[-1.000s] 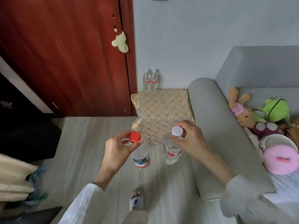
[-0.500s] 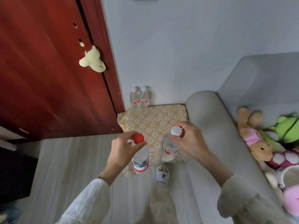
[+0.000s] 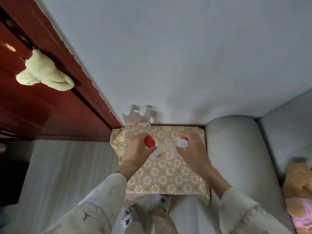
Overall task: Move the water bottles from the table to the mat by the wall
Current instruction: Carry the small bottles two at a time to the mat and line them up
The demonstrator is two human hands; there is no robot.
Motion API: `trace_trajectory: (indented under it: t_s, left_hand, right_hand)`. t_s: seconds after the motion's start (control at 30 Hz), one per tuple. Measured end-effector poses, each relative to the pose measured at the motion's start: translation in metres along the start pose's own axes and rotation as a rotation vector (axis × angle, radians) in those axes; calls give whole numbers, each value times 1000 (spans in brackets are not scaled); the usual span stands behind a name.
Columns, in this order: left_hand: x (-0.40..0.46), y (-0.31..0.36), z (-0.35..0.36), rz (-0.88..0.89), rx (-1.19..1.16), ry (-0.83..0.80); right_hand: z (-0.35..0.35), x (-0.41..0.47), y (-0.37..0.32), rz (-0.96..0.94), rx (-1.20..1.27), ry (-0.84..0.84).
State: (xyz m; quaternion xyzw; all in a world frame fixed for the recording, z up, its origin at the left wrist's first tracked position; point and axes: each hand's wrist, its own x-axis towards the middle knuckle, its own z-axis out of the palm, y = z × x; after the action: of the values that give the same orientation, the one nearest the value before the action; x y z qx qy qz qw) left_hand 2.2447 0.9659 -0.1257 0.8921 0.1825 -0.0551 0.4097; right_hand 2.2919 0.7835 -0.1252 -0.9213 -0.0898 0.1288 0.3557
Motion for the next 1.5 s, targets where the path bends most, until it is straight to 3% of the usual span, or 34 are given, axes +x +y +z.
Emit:
trace_trajectory:
  t_s: [0.3, 0.77, 1.03, 1.33, 1.5]
  left_hand:
    - [113, -6, 45, 57, 210, -82]
    - [181, -10, 49, 236, 496, -46]
    - [173, -10, 55, 148, 443, 23]
    - [133, 5, 24, 83, 316, -10]
    - [62, 18, -18, 28, 62, 181]
  right_hand:
    - [43, 110, 39, 41, 21, -49]
    - [61, 175, 33, -6, 36, -14]
    - [61, 175, 34, 33, 75, -67]
    - [38, 139, 14, 59, 51, -183]
    - [19, 89, -40, -65, 40, -228]
